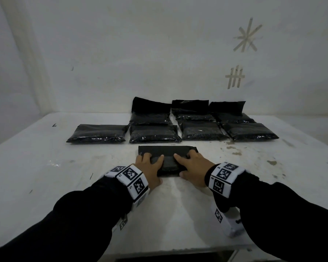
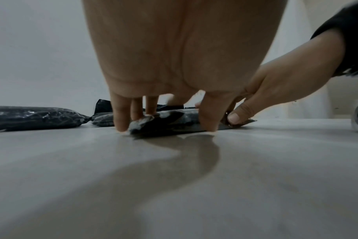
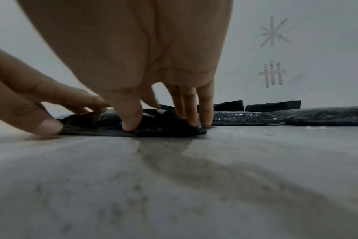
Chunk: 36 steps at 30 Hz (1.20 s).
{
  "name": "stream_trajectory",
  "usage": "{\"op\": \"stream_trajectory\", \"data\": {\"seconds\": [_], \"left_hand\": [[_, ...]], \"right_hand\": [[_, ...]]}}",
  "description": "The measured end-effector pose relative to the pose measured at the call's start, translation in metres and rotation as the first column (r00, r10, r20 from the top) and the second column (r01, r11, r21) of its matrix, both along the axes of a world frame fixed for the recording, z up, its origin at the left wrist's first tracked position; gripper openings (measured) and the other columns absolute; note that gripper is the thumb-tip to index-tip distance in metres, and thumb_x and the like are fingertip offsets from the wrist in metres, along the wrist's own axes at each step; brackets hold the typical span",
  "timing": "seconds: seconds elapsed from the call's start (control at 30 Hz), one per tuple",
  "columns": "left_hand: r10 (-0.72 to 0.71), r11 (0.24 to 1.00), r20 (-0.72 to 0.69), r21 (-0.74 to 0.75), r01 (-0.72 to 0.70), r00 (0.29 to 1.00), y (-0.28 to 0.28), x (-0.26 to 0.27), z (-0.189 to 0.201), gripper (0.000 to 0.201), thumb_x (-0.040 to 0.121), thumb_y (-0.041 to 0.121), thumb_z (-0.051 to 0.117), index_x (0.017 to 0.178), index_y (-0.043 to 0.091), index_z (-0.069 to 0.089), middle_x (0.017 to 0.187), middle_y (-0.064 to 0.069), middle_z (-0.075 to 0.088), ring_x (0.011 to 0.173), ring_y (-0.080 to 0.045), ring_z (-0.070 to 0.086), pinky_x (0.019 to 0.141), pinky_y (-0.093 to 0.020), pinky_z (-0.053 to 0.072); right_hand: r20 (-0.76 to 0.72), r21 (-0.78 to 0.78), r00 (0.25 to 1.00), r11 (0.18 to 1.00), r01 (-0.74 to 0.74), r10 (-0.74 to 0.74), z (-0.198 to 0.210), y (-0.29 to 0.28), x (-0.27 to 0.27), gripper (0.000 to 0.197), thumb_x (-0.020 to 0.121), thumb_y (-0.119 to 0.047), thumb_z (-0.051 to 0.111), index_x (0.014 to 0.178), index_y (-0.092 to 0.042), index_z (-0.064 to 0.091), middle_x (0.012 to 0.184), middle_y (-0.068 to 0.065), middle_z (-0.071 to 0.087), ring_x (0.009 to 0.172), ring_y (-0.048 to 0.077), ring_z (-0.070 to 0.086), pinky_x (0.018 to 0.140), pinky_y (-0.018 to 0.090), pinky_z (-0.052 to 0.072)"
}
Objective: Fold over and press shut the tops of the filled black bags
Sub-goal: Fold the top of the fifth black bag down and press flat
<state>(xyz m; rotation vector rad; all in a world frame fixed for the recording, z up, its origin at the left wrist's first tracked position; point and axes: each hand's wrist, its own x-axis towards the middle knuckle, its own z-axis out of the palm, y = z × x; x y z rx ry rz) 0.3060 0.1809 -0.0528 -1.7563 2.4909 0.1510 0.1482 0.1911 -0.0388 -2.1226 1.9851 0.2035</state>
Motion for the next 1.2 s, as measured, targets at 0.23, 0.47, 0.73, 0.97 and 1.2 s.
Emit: {"op": "stream_trajectory", "data": {"seconds": [0.23, 0.47, 0.73, 0.97, 1.2], "left_hand": [[0.032, 0.973, 0.026, 0.226, -0.037, 0.999, 0.005, 0.003, 0.012, 0.078, 0.098, 0.038, 0.042, 0.151, 0.009, -0.008, 0.155, -0.018, -0.018, 0.146, -0.028, -0.004, 0.119, -0.038, 0.012], [0.032, 0.971, 0.011, 0.239, -0.034, 0.999, 0.007, 0.002, 0.013, 0.077, 0.098, 0.038, 0.041, 0.151, 0.009, -0.008, 0.155, -0.020, -0.018, 0.146, -0.030, -0.004, 0.119, -0.039, 0.013], [0.046, 0.970, 0.008, 0.239, -0.047, 0.999, 0.008, 0.000, 0.014, 0.079, 0.097, 0.040, 0.042, 0.151, 0.010, -0.007, 0.155, -0.020, -0.017, 0.146, -0.030, -0.002, 0.118, -0.039, 0.014], [0.103, 0.942, -0.107, 0.329, -0.062, 0.989, 0.001, 0.003, 0.014, 0.097, 0.092, 0.047, 0.051, 0.148, 0.005, -0.016, 0.155, -0.018, -0.019, 0.146, -0.029, 0.001, 0.119, -0.041, 0.014], [0.129, 0.922, -0.141, 0.382, -0.066, 0.982, -0.007, 0.013, 0.017, 0.093, 0.090, 0.049, 0.052, 0.150, 0.008, -0.006, 0.156, -0.017, -0.015, 0.144, -0.030, 0.016, 0.117, -0.035, 0.020]], "right_hand": [[0.027, 0.063, 0.997, 0.996, 0.064, -0.066, 0.004, 0.001, -0.003, 0.060, 0.099, -0.034, 0.040, 0.151, -0.019, 0.014, 0.150, 0.015, 0.017, 0.135, 0.032, 0.032, 0.110, 0.038, 0.032], [0.063, 0.140, 0.994, 0.987, 0.083, -0.092, 0.000, 0.005, -0.003, 0.066, 0.100, -0.019, 0.036, 0.151, -0.021, -0.007, 0.157, 0.017, -0.010, 0.144, 0.034, 0.016, 0.115, 0.038, 0.025], [0.096, 0.243, 0.985, 0.963, 0.118, -0.145, 0.004, 0.010, -0.006, 0.075, 0.098, -0.024, 0.036, 0.147, -0.032, -0.020, 0.156, 0.012, -0.022, 0.139, 0.034, 0.028, 0.107, 0.036, 0.032], [0.182, 0.270, 0.966, 0.954, 0.133, -0.186, 0.009, 0.012, -0.013, 0.079, 0.097, -0.022, 0.039, 0.147, -0.018, -0.022, 0.158, 0.006, -0.016, 0.146, 0.024, 0.014, 0.115, 0.032, 0.021], [0.141, 0.304, 0.970, 0.941, 0.150, -0.200, 0.011, 0.014, -0.016, 0.076, 0.096, -0.022, 0.037, 0.149, -0.023, -0.017, 0.159, 0.004, -0.012, 0.147, 0.025, -0.009, 0.118, 0.040, 0.006]]}}
